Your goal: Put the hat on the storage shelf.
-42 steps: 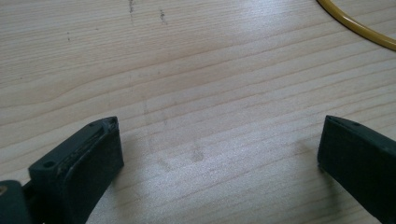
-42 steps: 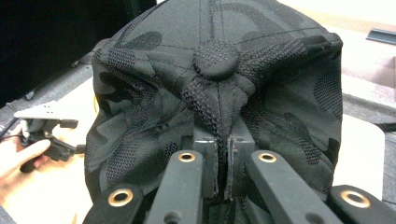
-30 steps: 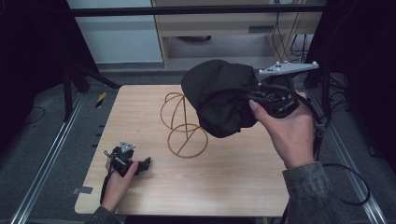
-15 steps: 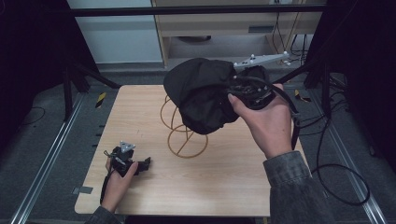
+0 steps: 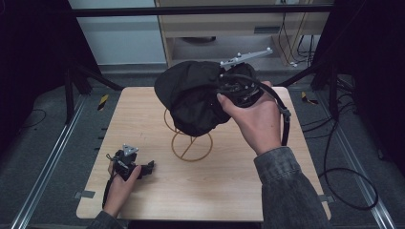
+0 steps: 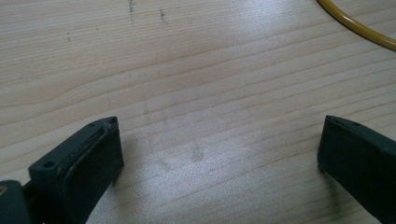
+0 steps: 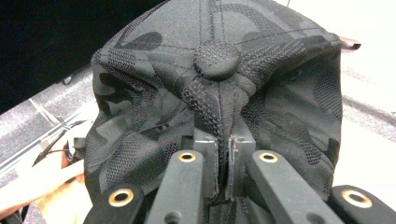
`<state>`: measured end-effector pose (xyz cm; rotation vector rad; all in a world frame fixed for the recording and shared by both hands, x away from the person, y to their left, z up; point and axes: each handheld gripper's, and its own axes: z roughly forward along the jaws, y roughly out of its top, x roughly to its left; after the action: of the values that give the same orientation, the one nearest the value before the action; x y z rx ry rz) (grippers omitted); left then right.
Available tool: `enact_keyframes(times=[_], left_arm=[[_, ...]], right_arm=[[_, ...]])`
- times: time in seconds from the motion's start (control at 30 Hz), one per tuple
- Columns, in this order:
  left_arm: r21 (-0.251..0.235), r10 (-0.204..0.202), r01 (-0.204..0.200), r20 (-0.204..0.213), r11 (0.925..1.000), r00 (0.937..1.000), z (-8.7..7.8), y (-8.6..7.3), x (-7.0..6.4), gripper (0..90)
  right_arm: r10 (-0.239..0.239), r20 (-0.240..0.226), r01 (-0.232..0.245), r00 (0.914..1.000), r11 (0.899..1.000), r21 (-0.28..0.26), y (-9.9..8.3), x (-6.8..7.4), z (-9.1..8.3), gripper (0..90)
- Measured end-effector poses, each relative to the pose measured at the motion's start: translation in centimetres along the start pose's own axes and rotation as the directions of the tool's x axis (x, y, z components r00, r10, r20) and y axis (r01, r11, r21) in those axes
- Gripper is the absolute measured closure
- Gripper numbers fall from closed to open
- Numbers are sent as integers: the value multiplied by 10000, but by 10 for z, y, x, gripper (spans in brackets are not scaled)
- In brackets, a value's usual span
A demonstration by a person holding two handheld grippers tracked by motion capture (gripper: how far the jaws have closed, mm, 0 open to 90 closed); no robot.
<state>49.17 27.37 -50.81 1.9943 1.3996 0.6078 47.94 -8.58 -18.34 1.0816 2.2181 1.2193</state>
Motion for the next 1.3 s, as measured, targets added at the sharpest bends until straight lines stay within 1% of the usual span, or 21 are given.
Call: enact_keyframes(times=[0.03,0.33,0.8,1.07,1.3], left_arm=[[4,3,-3,0,10000,10000,0,0,0,0],[19,3,-3,0,10000,10000,0,0,0,0],[1,-1,1,5,10000,10000,0,0,0,0],[-1,11,-11,10,10000,10000,0,0,0,0],[-8,8,-8,13,10000,10000,0,0,0,0]], right_arm=[[-60,13,60,10000,10000,4,1,1,1,860],[-109,-42,110,9999,9999,106,6,5,5,860],[-8,-145,10,9999,9999,161,9,6,15,859],[228,-140,-225,9996,9994,272,10,0,25,858],[366,-108,-359,9993,9975,600,9,-6,37,857]])
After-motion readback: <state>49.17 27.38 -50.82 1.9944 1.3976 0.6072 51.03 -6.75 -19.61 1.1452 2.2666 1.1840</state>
